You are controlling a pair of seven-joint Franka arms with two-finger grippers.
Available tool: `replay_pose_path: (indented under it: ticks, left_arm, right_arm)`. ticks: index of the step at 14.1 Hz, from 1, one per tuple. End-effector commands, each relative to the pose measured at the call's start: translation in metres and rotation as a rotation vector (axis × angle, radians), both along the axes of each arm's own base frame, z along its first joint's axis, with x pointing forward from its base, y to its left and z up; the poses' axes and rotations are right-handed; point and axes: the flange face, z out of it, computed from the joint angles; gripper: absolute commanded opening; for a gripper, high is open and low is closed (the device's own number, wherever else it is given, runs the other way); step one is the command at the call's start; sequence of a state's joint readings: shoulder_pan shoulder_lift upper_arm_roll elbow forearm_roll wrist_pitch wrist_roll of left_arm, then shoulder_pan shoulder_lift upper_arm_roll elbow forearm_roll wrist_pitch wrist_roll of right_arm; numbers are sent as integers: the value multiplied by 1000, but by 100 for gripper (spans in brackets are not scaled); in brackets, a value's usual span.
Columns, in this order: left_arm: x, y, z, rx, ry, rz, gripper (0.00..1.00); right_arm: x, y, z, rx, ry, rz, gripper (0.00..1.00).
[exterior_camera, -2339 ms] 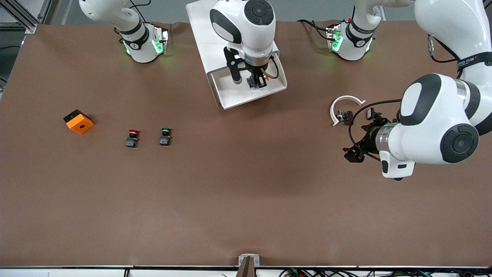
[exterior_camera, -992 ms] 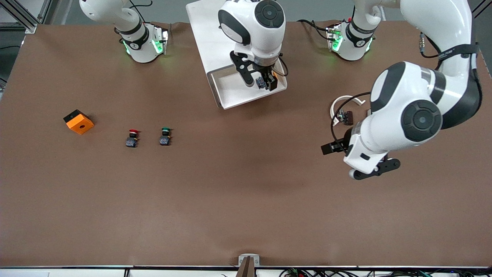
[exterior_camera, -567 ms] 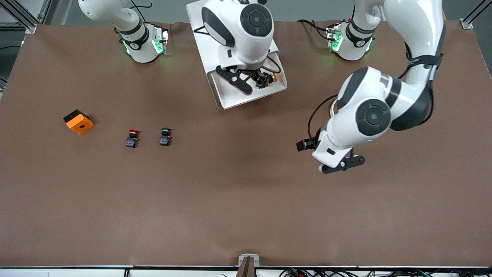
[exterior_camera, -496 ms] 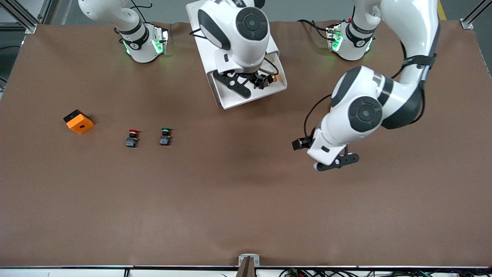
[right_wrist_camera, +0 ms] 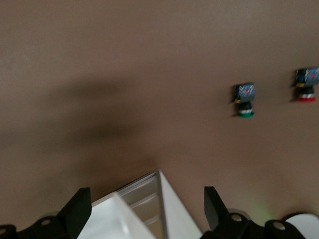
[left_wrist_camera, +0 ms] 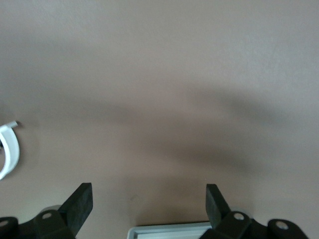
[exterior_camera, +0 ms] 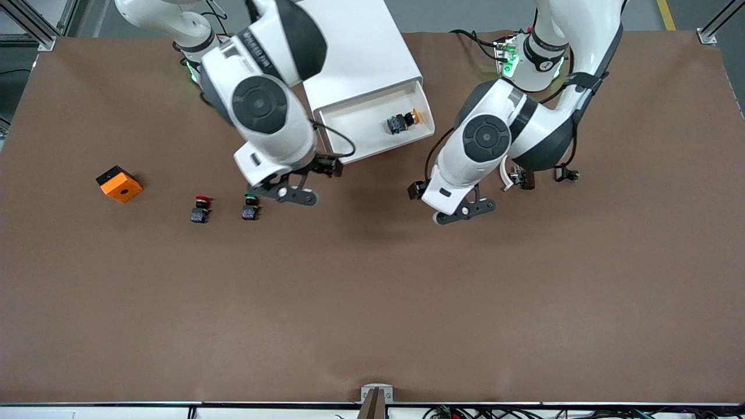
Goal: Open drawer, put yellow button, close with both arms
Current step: 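Push the drawer shut with both grippers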
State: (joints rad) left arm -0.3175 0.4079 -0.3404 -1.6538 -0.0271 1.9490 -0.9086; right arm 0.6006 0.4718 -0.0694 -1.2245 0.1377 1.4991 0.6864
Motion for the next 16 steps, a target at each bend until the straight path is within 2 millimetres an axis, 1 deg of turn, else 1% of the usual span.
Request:
replay_pose_path:
  ticks: [1,2,3,4,5,6,8,9,12,13,14,16]
  left_arm:
    - [-30,-30,0,32,-13,44,100]
    - [-39,-40,-4,44,0,53,100]
    - [-54,-55,-8,54,10,45,100]
    - [-64,-62,-15,65,19,33,100]
    - [-69,-69,-19,67,26,23,100]
    - [-74,-73,-20,67,28,15,100]
    - [-79,-77,-27,67,47,8,100]
    - [-86,-84,-32,65,61,-4,100]
    - [-106,-99,-31,51,117,-10,100]
    - [-111,-103,-31,39,136,-8,100]
    - [-118,-107,-30,27,168,-5,100]
    - [-133,-116,-32,18,224,-14,100]
  right_arm:
    - [25,-50,2,8,-4,110,100]
    - [38,-76,-1,-1,-7,136,100]
    - [49,-99,-2,-8,-15,177,100]
    - [58,-120,-3,-9,-18,205,100]
    - [69,-147,-5,2,-17,213,100]
    - [77,-170,-5,13,-17,218,100]
    - [89,-217,-5,28,-13,239,100]
    - [93,-240,-5,39,-10,255,100]
    - [98,-298,-4,30,5,217,100]
    - [94,-312,-1,21,24,200,100]
    - [91,-322,6,10,30,192,100]
    - [83,-341,30,-54,18,194,100]
